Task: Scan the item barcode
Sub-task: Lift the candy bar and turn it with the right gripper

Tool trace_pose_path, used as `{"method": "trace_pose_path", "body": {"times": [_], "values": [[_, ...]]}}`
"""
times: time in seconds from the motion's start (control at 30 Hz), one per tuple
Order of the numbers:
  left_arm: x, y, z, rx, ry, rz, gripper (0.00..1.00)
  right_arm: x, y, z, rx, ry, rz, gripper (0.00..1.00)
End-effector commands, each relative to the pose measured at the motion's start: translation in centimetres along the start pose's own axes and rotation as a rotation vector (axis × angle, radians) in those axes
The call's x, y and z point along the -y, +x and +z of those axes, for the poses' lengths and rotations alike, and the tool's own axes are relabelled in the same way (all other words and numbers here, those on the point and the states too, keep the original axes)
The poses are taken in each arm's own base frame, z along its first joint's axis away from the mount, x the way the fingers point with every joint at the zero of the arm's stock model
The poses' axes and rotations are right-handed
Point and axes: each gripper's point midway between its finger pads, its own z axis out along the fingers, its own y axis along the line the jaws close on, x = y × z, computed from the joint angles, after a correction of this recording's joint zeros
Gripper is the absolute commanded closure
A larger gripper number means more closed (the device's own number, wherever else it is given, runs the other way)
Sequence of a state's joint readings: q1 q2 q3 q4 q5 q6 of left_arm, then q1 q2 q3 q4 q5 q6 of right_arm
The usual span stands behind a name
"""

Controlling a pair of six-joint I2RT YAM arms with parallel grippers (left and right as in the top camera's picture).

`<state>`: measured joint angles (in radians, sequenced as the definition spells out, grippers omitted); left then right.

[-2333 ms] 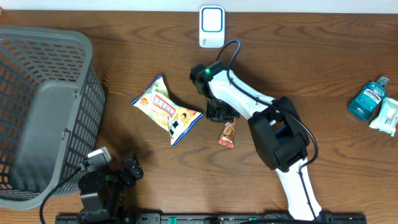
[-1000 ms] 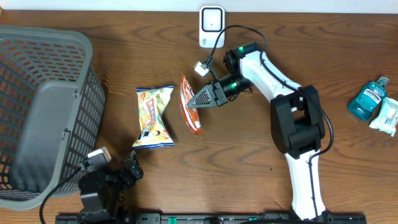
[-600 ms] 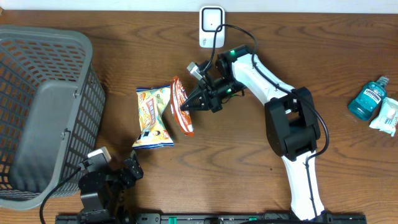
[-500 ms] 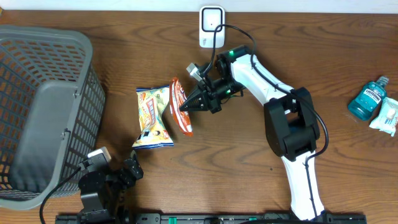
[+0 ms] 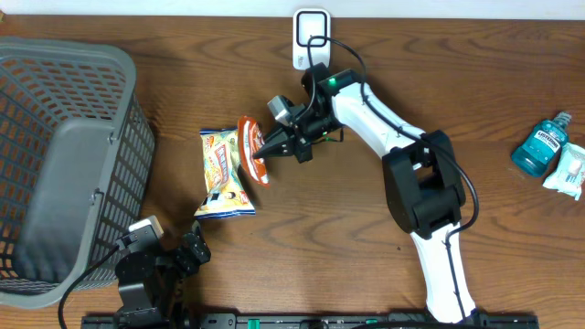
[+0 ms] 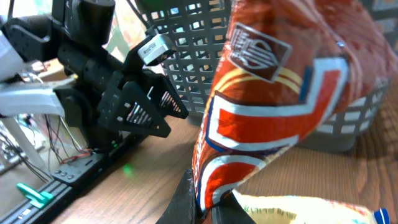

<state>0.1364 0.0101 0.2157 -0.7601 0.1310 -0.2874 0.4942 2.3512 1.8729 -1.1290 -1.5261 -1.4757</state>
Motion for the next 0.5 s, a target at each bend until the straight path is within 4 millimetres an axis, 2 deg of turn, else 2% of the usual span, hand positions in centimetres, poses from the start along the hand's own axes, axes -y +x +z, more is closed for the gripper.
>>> {"method": "trace_pose_path", "body": {"times": [0.0, 0.2, 0.47], "values": [[0.01, -0.33, -0.23, 0.013, -0.003, 0.008, 0.02, -0.28, -2.13, 0.37, 0.035, -0.011, -0.090, 0.99], [0.01, -0.33, -0.23, 0.013, -0.003, 0.008, 0.02, 0.16, -2.22, 0.32, 0.035, -0.008, -0.146, 0.99], [0.01, -0.35, -0.24, 0.013, -0.003, 0.008, 0.02, 0.17, -2.23, 0.30, 0.036, -0.009, -0.105, 0.99]]}}
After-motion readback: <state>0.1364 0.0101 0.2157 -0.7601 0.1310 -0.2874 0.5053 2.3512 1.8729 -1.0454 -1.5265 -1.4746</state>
